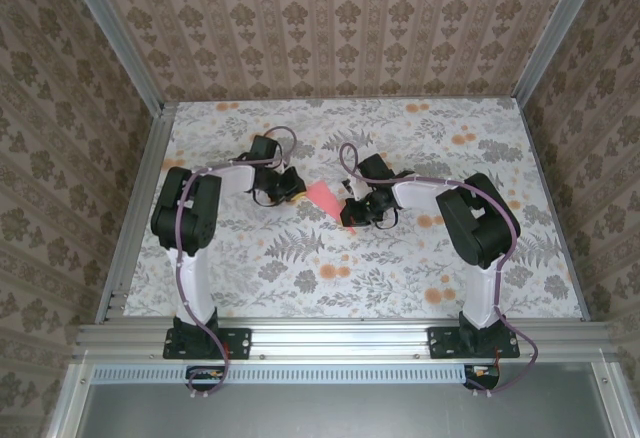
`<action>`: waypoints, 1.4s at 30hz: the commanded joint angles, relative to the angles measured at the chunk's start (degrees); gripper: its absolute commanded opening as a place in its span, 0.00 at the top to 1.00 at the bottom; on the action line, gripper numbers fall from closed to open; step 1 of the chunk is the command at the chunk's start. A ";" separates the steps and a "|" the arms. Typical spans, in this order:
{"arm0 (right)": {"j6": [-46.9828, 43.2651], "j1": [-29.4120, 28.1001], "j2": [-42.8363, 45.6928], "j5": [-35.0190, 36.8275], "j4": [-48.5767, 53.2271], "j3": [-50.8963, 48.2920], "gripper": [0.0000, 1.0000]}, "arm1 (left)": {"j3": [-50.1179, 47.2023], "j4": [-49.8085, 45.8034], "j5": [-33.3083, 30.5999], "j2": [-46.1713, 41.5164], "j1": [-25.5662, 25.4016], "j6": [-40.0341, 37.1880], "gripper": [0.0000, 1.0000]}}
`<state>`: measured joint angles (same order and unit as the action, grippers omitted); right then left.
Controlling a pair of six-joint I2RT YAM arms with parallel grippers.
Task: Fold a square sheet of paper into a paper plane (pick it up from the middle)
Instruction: Fold the wing for the fifth time at the center of the table.
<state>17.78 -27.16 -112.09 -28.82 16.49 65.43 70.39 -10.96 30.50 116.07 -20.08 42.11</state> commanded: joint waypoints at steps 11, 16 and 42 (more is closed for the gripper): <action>0.14 0.00 -1.13 4.58 7.35 -2.00 0.98 | -1.78 -0.86 -7.09 -7.87 0.52 -3.99 0.89; 0.41 0.00 -0.76 3.69 7.09 -2.06 0.98 | -5.10 2.15 -6.91 -12.03 -5.41 -2.22 0.89; 0.37 0.00 -1.11 4.99 7.15 -3.25 0.98 | -5.00 4.49 -9.93 -0.93 -7.37 3.47 0.90</action>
<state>18.20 -27.16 -111.81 -28.84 16.43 65.01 67.16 -4.73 25.78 114.67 -30.65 45.50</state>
